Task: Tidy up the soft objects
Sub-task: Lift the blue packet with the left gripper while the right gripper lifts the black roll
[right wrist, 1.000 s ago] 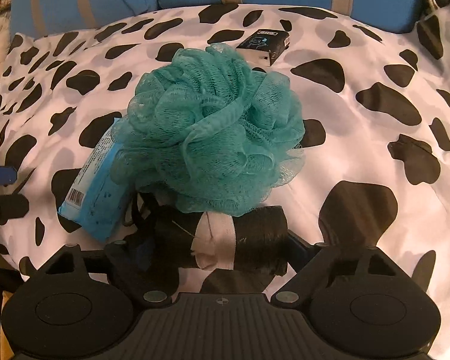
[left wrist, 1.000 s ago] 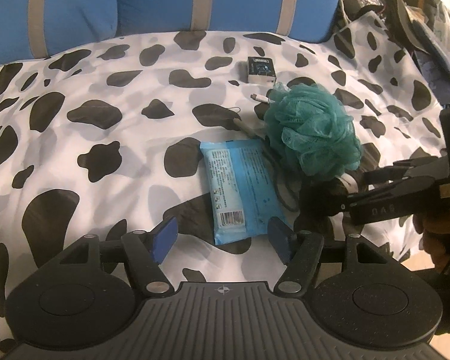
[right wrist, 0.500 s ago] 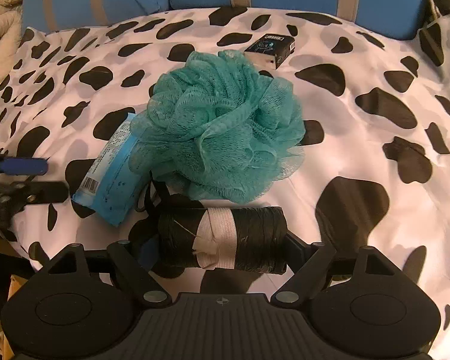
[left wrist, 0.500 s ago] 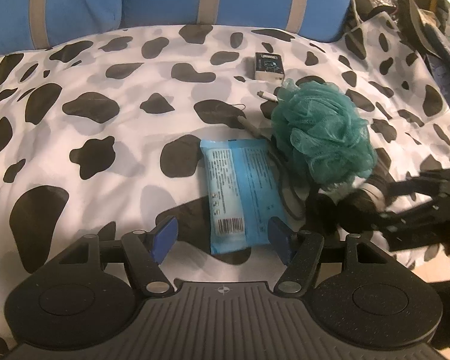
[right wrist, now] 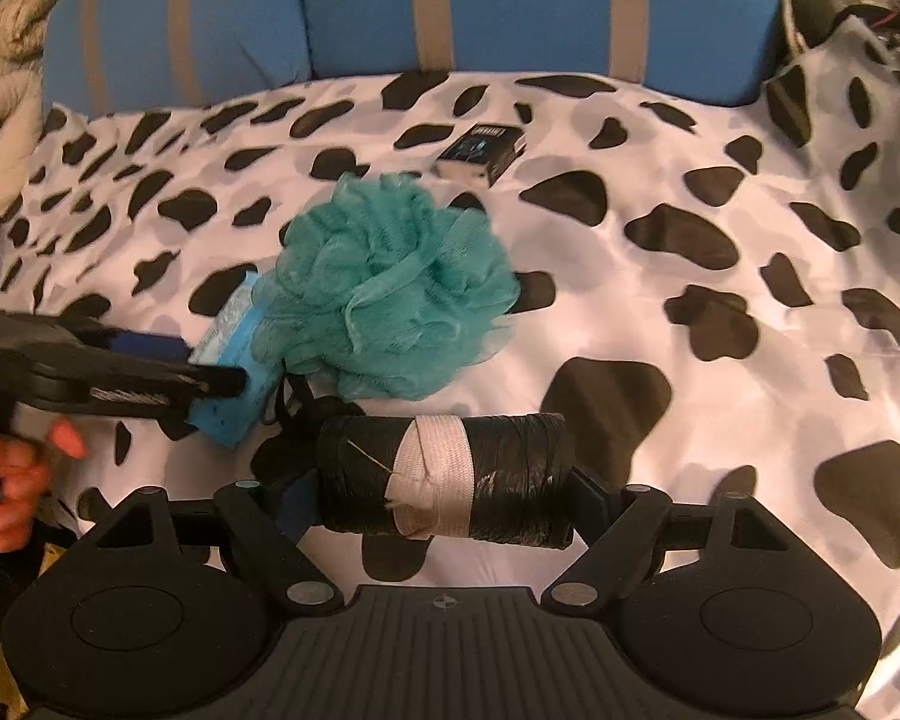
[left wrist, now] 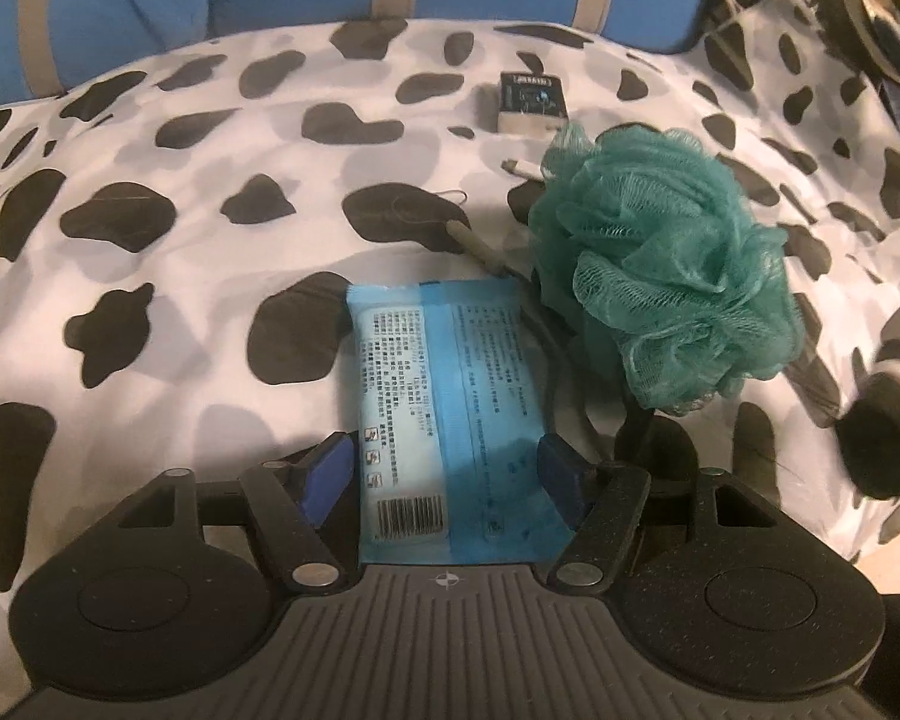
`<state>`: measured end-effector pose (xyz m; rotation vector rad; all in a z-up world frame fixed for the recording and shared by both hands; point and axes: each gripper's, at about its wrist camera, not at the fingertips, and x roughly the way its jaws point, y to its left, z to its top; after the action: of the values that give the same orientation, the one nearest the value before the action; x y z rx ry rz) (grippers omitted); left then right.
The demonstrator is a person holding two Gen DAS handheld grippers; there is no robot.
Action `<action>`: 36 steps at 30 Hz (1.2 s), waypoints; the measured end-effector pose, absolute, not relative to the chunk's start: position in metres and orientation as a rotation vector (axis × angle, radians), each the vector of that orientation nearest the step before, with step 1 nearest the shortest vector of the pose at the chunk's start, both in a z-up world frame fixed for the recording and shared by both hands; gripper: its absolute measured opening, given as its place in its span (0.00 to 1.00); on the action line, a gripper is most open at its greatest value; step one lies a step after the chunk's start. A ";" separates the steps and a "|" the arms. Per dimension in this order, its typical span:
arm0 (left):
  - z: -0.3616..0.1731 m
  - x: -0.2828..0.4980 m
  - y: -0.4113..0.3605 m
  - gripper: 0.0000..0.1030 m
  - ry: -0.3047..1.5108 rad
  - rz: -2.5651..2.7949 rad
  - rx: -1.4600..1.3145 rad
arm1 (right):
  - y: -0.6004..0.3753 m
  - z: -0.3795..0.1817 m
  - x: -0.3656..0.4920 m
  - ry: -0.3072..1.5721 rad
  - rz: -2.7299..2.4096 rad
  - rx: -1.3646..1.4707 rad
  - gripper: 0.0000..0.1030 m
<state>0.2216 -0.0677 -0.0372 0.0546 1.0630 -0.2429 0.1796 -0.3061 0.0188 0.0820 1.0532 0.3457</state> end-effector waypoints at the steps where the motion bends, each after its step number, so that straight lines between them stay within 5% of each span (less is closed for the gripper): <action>1: -0.038 0.223 -0.069 0.67 1.061 -0.245 0.051 | -0.309 0.022 0.178 1.047 0.344 0.092 0.81; 21: -0.052 0.240 -0.083 0.71 1.006 -0.219 0.124 | -0.316 0.033 0.164 1.033 0.359 0.106 0.81; 36: -0.040 0.225 -0.069 0.58 1.047 -0.245 0.116 | -0.307 0.029 0.160 1.049 0.369 0.096 0.81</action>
<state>0.2247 -0.0689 -0.0399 0.1161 1.0469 -0.2449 0.1602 -0.3066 0.0294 0.0959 1.0488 0.3687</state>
